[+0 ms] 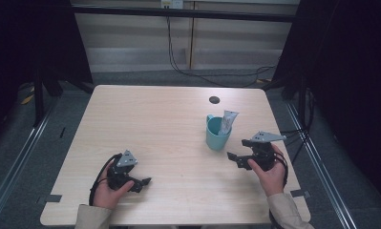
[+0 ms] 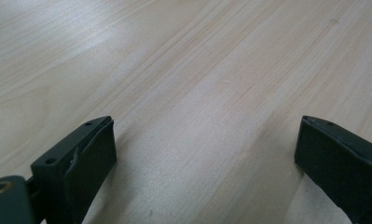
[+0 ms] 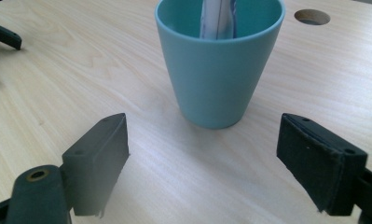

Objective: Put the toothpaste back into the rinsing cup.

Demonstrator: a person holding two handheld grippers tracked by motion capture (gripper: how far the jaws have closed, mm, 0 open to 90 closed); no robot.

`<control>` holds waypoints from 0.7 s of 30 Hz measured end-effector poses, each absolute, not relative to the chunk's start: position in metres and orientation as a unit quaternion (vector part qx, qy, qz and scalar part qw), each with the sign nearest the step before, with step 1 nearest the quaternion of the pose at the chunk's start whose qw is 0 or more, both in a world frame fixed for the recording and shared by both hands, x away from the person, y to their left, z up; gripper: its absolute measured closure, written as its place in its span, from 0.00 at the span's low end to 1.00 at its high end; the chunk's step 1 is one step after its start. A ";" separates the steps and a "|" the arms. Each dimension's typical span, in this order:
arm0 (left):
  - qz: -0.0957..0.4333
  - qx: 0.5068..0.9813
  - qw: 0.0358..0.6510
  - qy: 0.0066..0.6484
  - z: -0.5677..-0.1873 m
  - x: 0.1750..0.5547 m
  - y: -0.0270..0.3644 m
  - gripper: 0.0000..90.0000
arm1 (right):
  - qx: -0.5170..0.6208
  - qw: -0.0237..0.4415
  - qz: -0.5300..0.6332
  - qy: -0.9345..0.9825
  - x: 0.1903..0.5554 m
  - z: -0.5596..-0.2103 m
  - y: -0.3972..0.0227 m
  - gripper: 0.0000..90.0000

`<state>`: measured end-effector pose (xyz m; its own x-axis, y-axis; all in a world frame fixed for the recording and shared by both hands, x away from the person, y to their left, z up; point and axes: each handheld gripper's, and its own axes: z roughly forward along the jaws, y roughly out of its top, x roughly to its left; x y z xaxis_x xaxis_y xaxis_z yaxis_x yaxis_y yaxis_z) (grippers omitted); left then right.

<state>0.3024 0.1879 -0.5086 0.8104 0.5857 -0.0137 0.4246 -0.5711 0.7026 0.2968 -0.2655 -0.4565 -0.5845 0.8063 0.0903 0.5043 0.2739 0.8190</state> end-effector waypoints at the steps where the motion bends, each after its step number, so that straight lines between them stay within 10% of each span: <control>1: 0.111 0.879 0.363 0.287 -0.509 0.302 0.188 0.06 | 0.421 0.173 0.431 0.779 0.296 -0.458 -0.266 0.18; 21: 0.111 0.879 0.363 0.287 -0.509 0.302 0.188 0.06 | 0.425 0.152 0.427 0.783 0.285 -0.477 -0.270 0.18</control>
<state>0.3024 0.1879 -0.5086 0.8103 0.5858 -0.0138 0.4247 -0.5709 0.7026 0.2850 -0.2703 -0.4774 -0.5920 0.7961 0.1254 0.5363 0.2730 0.7986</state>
